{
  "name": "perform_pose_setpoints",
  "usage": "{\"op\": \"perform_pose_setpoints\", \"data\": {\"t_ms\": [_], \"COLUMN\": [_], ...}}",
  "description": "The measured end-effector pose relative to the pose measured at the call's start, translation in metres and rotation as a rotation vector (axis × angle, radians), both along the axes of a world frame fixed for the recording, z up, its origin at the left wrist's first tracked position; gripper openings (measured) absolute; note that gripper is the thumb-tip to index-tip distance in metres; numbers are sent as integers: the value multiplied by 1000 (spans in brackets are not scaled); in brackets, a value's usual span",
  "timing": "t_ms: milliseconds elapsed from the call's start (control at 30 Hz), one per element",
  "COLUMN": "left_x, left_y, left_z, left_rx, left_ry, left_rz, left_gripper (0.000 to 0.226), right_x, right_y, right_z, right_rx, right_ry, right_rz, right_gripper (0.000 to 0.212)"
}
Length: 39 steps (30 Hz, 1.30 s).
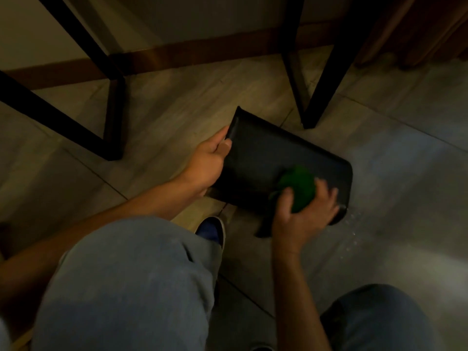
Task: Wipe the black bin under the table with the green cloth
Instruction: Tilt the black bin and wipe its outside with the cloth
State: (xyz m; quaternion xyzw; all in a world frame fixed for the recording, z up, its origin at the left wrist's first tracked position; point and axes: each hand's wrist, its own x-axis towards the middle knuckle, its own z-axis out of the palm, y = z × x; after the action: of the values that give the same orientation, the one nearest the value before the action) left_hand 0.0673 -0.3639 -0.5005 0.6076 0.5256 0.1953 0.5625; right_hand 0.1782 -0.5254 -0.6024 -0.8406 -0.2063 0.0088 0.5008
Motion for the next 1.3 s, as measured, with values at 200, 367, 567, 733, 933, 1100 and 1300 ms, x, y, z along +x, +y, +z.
{"op": "perform_pose_setpoints", "data": {"t_ms": [200,367,567,733,933,1100,1300], "left_x": [2,-3,-4,-2,-6,-5,-5], "left_y": [4,10,14,6,7,7,13], "left_z": [4,8,6,15,7,0,2], "left_rx": [-4,-54,-148,-72,-36,-118,-228], "left_ry": [-41,-72,-161,-111,-98,-191,-262], "left_rz": [7,80,173,100,83,201,342], "left_gripper": [46,46,45,48,44,39,28], "right_x": [81,121,98,89,78,-3,-77], "right_y": [-17,-38,-21,3,-4,19,18], "right_z": [2,2,40,30,25,23,37], "right_rx": [43,-78,85,10,104,196,195], "right_ry": [307,337,117,184,281,133,23], "right_rz": [-258,-232,-95,60,-50,230,607], "right_gripper": [61,54,53,51,54,60,59]}}
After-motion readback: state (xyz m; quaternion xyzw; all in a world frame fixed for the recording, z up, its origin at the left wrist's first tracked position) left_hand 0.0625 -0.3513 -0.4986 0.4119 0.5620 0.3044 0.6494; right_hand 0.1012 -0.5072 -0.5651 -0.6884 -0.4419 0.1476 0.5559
